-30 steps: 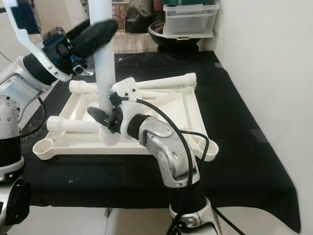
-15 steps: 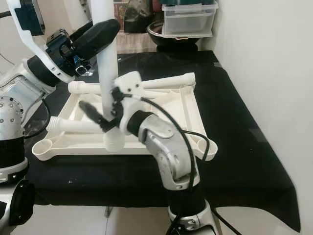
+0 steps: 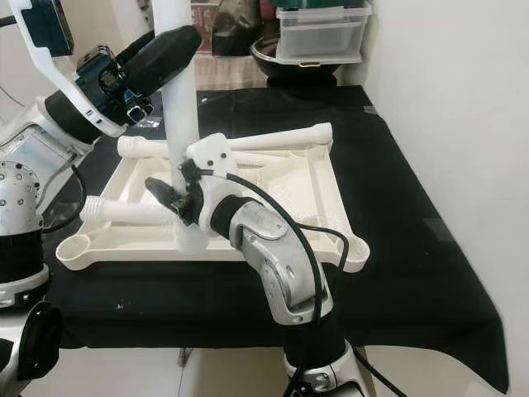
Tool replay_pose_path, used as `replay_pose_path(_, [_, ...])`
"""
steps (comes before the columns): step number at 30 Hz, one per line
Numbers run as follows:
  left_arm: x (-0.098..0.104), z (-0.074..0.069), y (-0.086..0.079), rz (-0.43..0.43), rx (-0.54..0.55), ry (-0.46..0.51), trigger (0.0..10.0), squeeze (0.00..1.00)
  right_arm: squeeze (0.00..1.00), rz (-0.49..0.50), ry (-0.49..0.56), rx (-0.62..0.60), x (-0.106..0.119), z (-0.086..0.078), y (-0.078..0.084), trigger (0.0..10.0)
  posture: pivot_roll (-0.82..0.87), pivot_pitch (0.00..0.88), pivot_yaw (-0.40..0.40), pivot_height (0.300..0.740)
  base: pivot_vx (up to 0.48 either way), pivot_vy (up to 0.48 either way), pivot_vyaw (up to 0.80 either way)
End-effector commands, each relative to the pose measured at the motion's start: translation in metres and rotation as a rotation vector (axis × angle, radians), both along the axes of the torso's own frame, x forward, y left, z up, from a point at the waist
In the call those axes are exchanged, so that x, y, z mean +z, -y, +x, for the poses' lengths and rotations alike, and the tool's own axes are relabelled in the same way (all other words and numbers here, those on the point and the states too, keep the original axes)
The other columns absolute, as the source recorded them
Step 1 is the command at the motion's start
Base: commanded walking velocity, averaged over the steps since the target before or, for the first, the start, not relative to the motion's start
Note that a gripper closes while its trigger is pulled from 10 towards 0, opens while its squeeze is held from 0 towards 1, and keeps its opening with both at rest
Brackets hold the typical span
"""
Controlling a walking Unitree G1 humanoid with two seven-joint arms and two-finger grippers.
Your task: Building children table
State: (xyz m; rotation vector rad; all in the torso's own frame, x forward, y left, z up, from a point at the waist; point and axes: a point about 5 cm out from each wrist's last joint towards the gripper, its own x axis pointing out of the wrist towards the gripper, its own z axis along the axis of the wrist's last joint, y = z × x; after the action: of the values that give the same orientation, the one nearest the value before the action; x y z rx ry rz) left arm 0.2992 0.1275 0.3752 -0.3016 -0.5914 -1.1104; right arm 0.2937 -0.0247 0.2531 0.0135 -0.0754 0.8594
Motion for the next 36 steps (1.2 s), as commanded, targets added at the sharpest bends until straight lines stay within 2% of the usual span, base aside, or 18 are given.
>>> replay_pose_path(1, [0.005, -0.005, 0.007, -0.021, -0.055, 0.022, 0.0, 0.00, 0.00, 0.006, -0.029, 0.010, -0.005, -0.001, -0.004, 0.0, -0.11, 0.051, 0.053, 0.740, 0.000, 0.000, 0.00])
replay_pose_path(3, [0.004, -0.006, 0.008, -0.022, -0.059, 0.025, 0.0, 0.00, 0.00, 0.002, -0.029, 0.003, -0.005, 0.000, -0.004, 0.0, -0.11, 0.051, 0.053, 0.740, 0.000, 0.000, 0.00])
replay_pose_path(4, [0.003, -0.007, 0.008, -0.028, -0.059, 0.032, 0.0, 0.15, 0.00, 0.005, -0.032, -0.007, -0.006, 0.001, -0.003, 0.0, -0.11, 0.051, 0.054, 0.740, 0.000, 0.000, 0.00])
replay_pose_path(5, [0.003, -0.007, 0.008, -0.034, -0.060, 0.039, 2.3, 1.00, 0.00, 0.008, -0.035, -0.020, -0.006, 0.002, -0.001, 0.0, -0.11, 0.051, 0.055, 0.740, 0.000, 0.000, 0.00])
replay_pose_path(7, [0.003, -0.007, 0.008, -0.038, -0.060, 0.043, 2.3, 1.00, 0.00, 0.010, -0.037, -0.028, -0.007, 0.003, 0.000, 0.0, -0.11, 0.050, 0.055, 0.740, 0.000, 0.000, 0.00])
replay_pose_path(8, [0.002, -0.007, 0.008, -0.040, -0.058, 0.041, 9.8, 1.00, 0.00, 0.012, -0.038, -0.040, -0.007, 0.004, 0.001, 0.0, -0.11, 0.050, 0.055, 0.740, 0.000, 0.000, 0.00])
replay_pose_path(14, [0.002, -0.008, -0.006, -0.083, -0.031, 0.031, 10.0, 1.00, 0.00, 0.042, -0.038, -0.155, -0.006, 0.016, 0.017, 0.0, -0.11, 0.051, 0.054, 0.740, 0.000, 0.000, 0.00])
replay_pose_path(16, [0.004, -0.009, -0.016, -0.110, -0.022, 0.032, 10.0, 1.00, 0.00, 0.051, -0.035, -0.202, -0.005, 0.021, 0.025, 0.0, -0.11, 0.051, 0.053, 0.740, 0.000, 0.000, 0.00])
replay_pose_path(19, [0.015, -0.021, -0.054, -0.179, 0.027, 0.058, 10.0, 1.00, 0.00, 0.105, -0.018, -0.357, 0.002, 0.036, 0.057, 0.0, -0.09, 0.048, 0.046, 0.740, 0.000, 0.000, 0.00])
replay_pose_path(26, [0.022, -0.039, -0.081, -0.207, 0.070, 0.085, 10.0, 1.00, 0.00, 0.211, 0.036, -0.494, 0.020, 0.047, 0.088, 0.0, -0.08, 0.045, 0.042, 0.740, 0.000, 0.000, 0.00])
replay_pose_path(27, [0.002, -0.049, -0.080, -0.110, 0.046, 0.051, 10.0, 1.00, 0.00, 0.291, 0.089, -0.559, 0.037, 0.050, 0.105, 9.8, -0.07, 0.046, 0.041, 0.740, 0.000, 0.000, 0.00])
replay_pose_path(28, [0.002, -0.049, -0.080, -0.110, 0.046, 0.051, 10.0, 1.00, 0.00, 0.291, 0.089, -0.559, 0.037, 0.050, 0.105, 9.8, -0.07, 0.046, 0.041, 0.740, 0.000, 0.000, 0.00])
replay_pose_path(30, [-0.029, -0.053, -0.069, -0.009, 0.009, -0.038, 10.0, 1.00, 0.00, 0.352, 0.124, -0.599, 0.050, 0.052, 0.116, 10.0, -0.07, 0.050, 0.038, 0.740, 0.000, 0.000, 0.00])
replay_pose_path(31, [-0.062, -0.049, -0.055, 0.085, 0.036, -0.131, 10.0, 0.77, 0.00, 0.342, 0.163, -0.585, 0.056, 0.050, 0.116, 10.0, -0.07, 0.056, 0.037, 0.740, 0.000, 0.000, 0.00])
replay_pose_path(33, [-0.062, -0.049, -0.055, 0.085, 0.036, -0.131, 10.0, 0.77, 0.00, 0.342, 0.163, -0.585, 0.056, 0.050, 0.116, 10.0, -0.07, 0.056, 0.037, 0.740, 0.000, 0.000, 0.00])
replay_pose_path(34, [-0.093, -0.050, -0.041, 0.167, 0.050, -0.210, 10.0, 0.34, 0.00, 0.335, 0.193, -0.566, 0.060, 0.049, 0.116, 10.0, -0.07, 0.057, 0.036, 0.740, 0.000, 0.000, 0.00])
replay_pose_path(35, [-0.093, -0.050, -0.041, 0.167, 0.050, -0.210, 10.0, 0.34, 0.00, 0.335, 0.193, -0.566, 0.060, 0.049, 0.116, 10.0, -0.07, 0.057, 0.036, 0.740, 0.000, 0.000, 0.00])
replay_pose_path(36, [-0.128, -0.053, -0.022, 0.260, 0.065, -0.289, 10.0, 0.00, 0.00, 0.331, 0.223, -0.534, 0.064, 0.046, 0.113, 10.0, -0.07, 0.062, 0.036, 0.740, 0.000, 0.000, 0.00])
